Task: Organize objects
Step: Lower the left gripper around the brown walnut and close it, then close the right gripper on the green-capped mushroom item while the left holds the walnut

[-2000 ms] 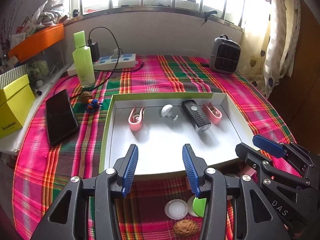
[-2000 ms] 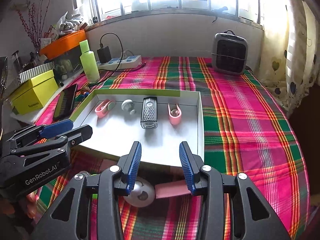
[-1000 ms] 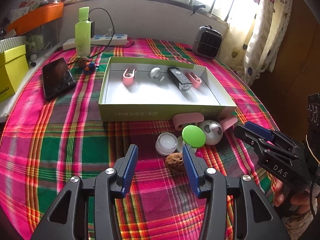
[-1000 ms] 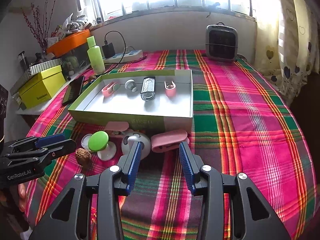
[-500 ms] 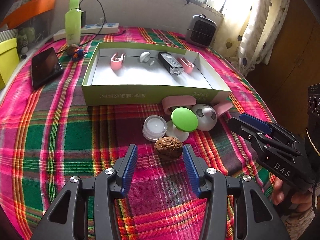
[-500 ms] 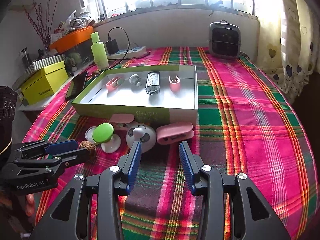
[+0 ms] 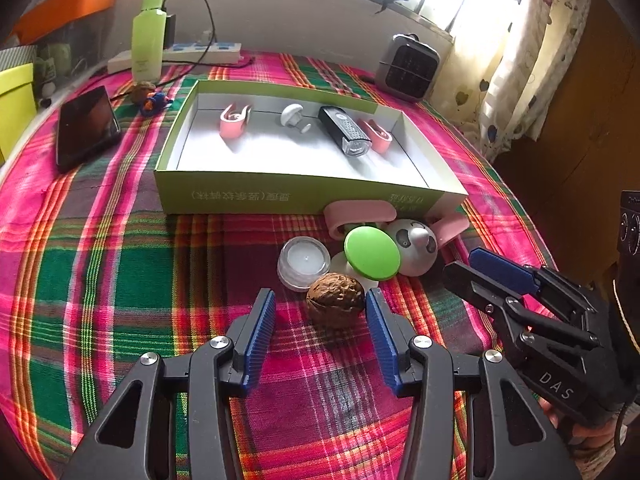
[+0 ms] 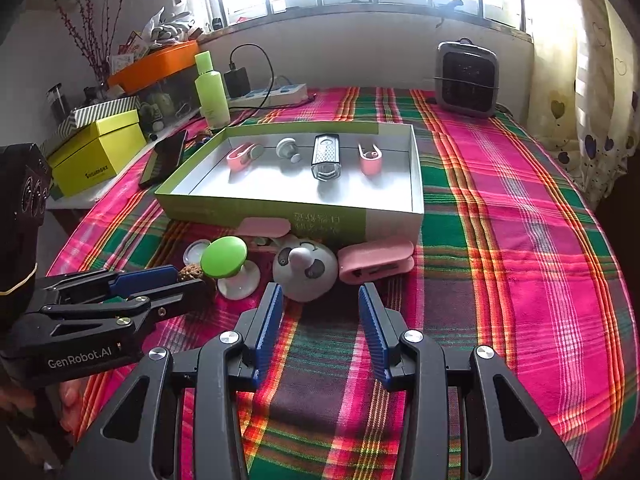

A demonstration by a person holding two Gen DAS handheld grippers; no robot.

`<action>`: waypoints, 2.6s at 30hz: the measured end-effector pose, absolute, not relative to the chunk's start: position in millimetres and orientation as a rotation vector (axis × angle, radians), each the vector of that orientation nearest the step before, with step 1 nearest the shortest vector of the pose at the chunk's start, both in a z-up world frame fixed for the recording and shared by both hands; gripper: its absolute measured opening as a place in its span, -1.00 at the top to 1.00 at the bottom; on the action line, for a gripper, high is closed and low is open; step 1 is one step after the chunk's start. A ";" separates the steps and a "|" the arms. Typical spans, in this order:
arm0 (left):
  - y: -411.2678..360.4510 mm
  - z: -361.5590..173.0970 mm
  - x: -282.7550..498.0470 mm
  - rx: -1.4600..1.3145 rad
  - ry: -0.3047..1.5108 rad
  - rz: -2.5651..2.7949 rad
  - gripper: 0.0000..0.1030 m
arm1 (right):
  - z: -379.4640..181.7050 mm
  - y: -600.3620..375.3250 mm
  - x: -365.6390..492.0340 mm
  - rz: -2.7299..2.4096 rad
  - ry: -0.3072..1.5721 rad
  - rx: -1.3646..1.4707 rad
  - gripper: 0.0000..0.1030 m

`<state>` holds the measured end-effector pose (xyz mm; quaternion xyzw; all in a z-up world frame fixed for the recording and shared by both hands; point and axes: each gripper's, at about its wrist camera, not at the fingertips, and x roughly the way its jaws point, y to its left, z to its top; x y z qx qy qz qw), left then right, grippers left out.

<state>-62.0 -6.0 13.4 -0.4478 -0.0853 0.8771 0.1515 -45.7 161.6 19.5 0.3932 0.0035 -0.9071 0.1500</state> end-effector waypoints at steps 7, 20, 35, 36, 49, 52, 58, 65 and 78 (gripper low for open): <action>-14.9 11.1 -62.5 -1.291 -0.280 2.530 0.43 | 18.8 154.5 -46.2 -2.596 0.024 1.134 0.21; -38.2 10.7 -61.5 -1.295 -0.340 2.567 0.43 | 18.9 134.4 -44.6 -2.539 0.043 1.111 0.21; -57.9 10.7 -60.8 -1.299 -0.380 2.601 0.43 | 14.8 107.4 -54.1 -2.456 0.094 1.075 0.17; -57.6 10.7 -60.8 -1.299 -0.382 2.600 0.43 | 14.8 106.7 -55.2 -2.456 0.097 1.076 0.09; -56.9 10.3 -62.1 -1.297 -0.372 2.604 0.42 | 9.6 98.9 -68.2 -2.450 0.119 1.132 0.06; -56.8 10.6 -62.8 -1.296 -0.372 2.604 0.42 | 9.1 97.5 -70.6 -2.451 0.118 1.138 0.06; -57.0 10.6 -63.7 -1.295 -0.371 2.604 0.42 | 8.4 99.0 -73.4 -2.448 0.099 1.147 0.06; -56.7 10.8 -64.4 -1.296 -0.371 2.607 0.42 | 10.0 99.5 -72.2 -2.458 0.095 1.133 0.19; -53.5 11.7 -66.9 -1.295 -0.335 2.619 0.43 | 12.3 101.1 -68.5 -2.461 0.086 1.110 0.32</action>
